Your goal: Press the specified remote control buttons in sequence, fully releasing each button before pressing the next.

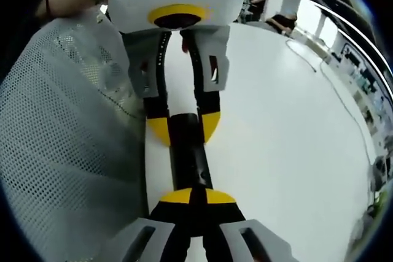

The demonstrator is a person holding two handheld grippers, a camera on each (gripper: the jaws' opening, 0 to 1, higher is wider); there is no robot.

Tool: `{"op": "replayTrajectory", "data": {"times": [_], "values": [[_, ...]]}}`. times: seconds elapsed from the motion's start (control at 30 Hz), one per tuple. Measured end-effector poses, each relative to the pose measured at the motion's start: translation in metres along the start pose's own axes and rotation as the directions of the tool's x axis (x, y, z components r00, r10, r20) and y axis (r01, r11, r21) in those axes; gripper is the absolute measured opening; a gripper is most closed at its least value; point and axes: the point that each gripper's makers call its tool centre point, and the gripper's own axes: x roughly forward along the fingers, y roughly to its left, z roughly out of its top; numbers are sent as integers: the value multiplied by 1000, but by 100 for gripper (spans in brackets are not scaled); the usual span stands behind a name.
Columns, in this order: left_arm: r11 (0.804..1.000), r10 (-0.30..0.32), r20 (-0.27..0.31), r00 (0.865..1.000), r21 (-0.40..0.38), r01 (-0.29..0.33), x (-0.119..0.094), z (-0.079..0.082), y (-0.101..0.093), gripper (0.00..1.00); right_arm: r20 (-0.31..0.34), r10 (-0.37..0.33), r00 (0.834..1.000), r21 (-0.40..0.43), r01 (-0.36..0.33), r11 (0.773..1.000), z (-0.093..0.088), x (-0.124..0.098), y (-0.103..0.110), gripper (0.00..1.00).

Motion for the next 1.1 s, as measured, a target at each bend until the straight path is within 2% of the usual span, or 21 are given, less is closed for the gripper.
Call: {"op": "replayTrajectory", "data": {"times": [0.2, 0.23, 0.37, 0.57, 0.67, 0.73, 0.77, 0.83, 1.1], "values": [[1000, -1, 0, 1000, 2, 1, 0, 0, 0, 25, 7, 7, 1000, -30, -7, 1000, 6, 3, 4, 0], [1000, -1, 0, 1000, 3, 1, 0, 0, 0, 25, -10, -5, 1000, -81, 4, 997, 4, 3, 3, 0], [1000, -2, 2, 1000, 1, 2, 0, 0, 0, 25, -4, -1, 1000, -35, 1, 999, 4, 3, 2, 0], [1000, 1, 6, 1000, -7, -1, 1, 0, 0, 25, -7, 9, 1000, -9, -9, 1000, 1, 2, 2, 0], [1000, -1, 1, 1000, -3, 1, 1, 0, 0, 25, -37, -15, 999, -89, 12, 996, 0, 3, 2, 0], [1000, -3, 0, 1000, -1, 3, 1, 0, 0, 25, -33, -15, 999, -79, 12, 997, 0, 3, 3, 0], [1000, -3, -1, 1000, 0, 3, 1, 0, 0, 25, -17, -8, 1000, -36, 7, 999, 1, 2, 2, 0], [1000, -2, -2, 1000, 1, 2, 1, 0, 0, 25, -4, 1, 1000, -15, -1, 1000, 1, 2, 1, 0], [1000, 4, 2, 1000, -14, -4, 1, 0, 0, 25, -2, 14, 1000, 1, -14, 1000, 0, 1, 1, 0]]}}
